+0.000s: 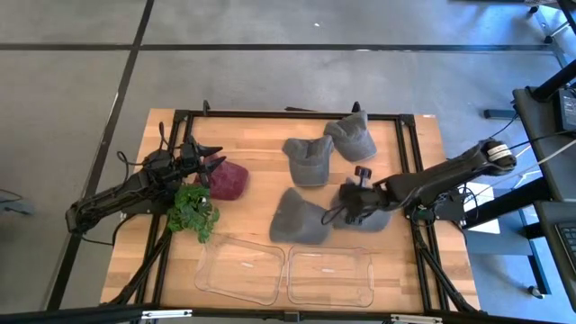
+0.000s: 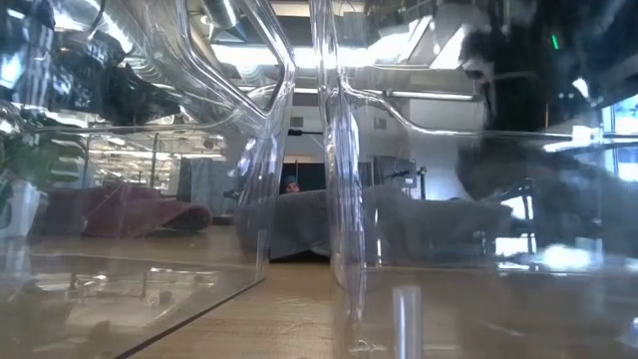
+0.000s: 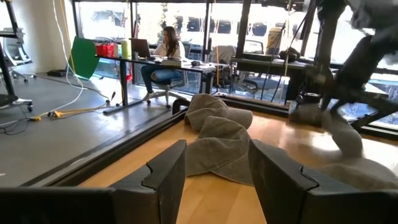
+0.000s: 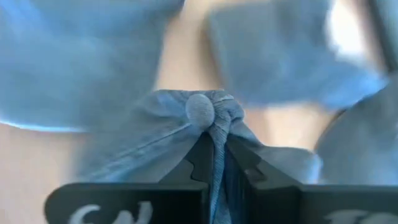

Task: Pick & Place hat
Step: Put the gray cap into the right transparent bin

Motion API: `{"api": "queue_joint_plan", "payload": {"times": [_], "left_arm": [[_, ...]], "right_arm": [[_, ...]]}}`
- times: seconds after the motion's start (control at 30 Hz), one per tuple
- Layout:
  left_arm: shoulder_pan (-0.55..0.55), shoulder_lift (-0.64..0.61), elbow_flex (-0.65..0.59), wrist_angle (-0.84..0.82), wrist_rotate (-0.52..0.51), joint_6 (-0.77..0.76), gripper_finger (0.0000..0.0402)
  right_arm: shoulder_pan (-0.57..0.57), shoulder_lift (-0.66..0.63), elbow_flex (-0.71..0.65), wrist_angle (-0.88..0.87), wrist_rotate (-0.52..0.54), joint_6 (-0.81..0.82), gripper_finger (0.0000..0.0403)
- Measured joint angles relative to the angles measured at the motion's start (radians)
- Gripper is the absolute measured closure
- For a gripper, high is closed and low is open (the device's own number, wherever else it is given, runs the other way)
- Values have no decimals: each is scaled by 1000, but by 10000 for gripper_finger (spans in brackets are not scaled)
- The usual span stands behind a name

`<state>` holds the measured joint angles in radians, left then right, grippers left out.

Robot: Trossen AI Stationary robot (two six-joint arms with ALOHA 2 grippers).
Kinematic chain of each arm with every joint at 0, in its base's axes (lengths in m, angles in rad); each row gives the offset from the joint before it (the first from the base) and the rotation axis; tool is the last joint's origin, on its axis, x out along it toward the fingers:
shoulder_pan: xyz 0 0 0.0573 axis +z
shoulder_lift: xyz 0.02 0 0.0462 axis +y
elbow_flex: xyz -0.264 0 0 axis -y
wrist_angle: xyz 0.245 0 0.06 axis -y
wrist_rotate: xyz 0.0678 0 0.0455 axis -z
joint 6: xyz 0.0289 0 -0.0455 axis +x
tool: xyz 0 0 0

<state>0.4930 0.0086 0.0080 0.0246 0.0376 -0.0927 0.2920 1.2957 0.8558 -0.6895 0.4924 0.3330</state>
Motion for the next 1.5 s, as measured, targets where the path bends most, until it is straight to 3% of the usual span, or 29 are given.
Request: {"api": "queue_joint_plan", "payload": {"times": [0.3, 0.57, 0.8, 1.17, 1.5], "left_arm": [[0, 0, 0, 6, 0, 0, 233], [0, 0, 0, 18, 0, -8, 233], [0, 0, 0, 13, 0, -101, 233], [0, 0, 0, -1, 6, -184, 233], [0, 0, 0, -2, 7, -186, 233]], "right_arm": [[0, -69, 307, 2, 161, -63, 377], [39, -32, 535, 158, -9, -248, 380], [139, 14, 546, 304, -179, -253, 380], [316, 214, 528, 437, -213, -150, 381], [367, 337, 527, 525, -233, -104, 380]]}}
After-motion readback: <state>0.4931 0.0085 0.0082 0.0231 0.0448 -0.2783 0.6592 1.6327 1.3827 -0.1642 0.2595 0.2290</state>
